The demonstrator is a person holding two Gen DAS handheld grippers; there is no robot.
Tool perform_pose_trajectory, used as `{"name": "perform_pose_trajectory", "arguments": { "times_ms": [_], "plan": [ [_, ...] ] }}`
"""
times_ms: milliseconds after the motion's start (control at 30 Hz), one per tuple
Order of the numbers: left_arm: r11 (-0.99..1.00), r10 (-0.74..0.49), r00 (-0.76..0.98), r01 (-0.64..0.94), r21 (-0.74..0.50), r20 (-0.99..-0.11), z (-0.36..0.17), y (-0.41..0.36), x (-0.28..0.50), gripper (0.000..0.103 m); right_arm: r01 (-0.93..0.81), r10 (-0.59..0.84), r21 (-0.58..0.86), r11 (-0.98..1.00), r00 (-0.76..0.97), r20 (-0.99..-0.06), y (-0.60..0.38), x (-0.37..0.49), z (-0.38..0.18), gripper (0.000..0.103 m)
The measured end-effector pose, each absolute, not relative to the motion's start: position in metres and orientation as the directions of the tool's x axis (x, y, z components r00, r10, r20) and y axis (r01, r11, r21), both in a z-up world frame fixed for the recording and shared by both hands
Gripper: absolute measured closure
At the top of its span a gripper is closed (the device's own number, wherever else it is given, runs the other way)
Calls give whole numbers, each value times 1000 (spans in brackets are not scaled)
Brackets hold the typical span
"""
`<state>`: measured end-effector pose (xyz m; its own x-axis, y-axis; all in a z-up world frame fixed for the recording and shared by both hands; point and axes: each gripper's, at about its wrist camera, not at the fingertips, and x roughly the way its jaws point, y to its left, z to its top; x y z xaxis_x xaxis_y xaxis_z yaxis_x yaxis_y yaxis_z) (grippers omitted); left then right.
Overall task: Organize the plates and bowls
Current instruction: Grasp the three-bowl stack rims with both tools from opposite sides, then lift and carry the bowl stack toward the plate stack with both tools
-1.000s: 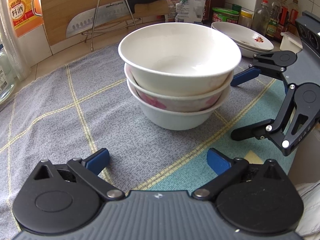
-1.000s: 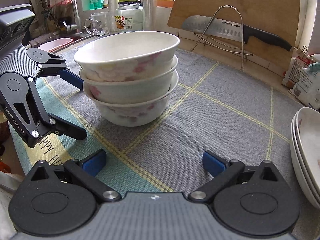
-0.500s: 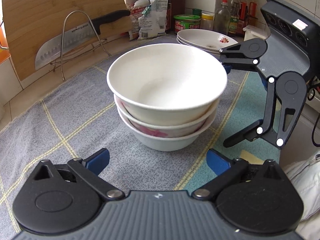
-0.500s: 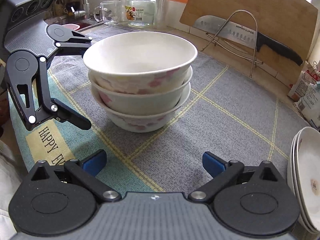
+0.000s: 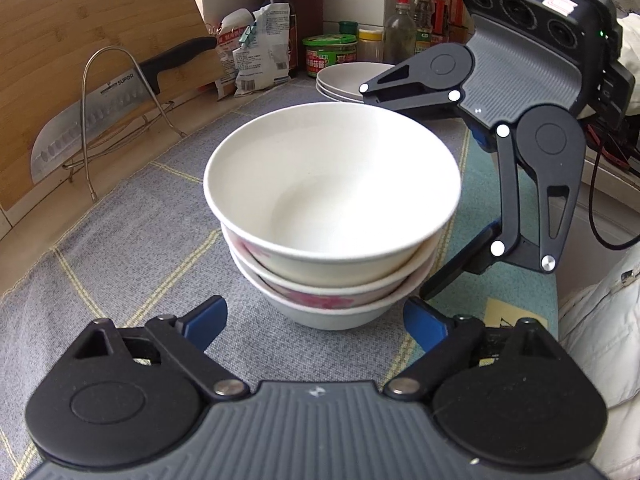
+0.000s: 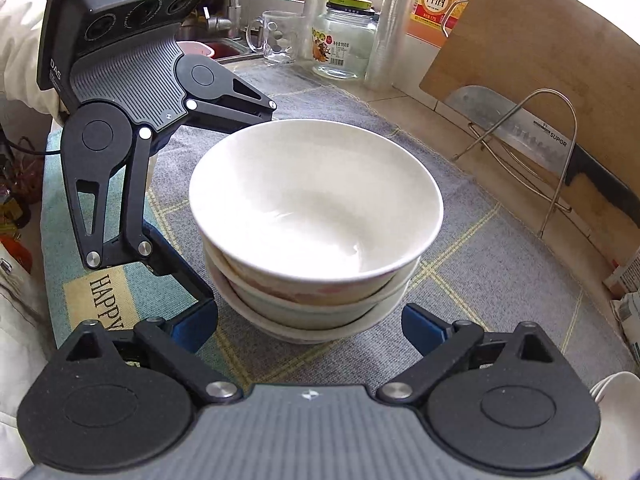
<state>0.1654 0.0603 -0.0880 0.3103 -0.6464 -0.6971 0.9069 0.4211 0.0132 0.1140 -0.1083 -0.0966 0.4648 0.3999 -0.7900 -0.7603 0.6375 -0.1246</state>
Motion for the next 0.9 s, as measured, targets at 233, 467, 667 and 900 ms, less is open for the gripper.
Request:
{"name": "perform_pose_trajectory", "arguments": {
  "times_ms": [233, 467, 667, 900],
  "plan": [
    [367, -651, 269, 930, 15, -710, -84, 59, 169, 16, -792, 438, -89, 604, 423, -793, -109, 119, -91, 11],
    [302, -662, 210, 953, 0, -719, -81, 59, 172, 23, -808, 449, -68, 585, 393, -802, -108, 125, -91, 12],
    [267, -669, 167, 963, -25, -725, -81, 57, 178, 23, -820, 457, -50, 571, 368, -810, -110, 129, -90, 13],
    [256, -682, 136, 965, -60, -719, -83, 60, 181, 22, -821, 457, -41, 569, 356, -815, -108, 135, -91, 13]
  ]
}}
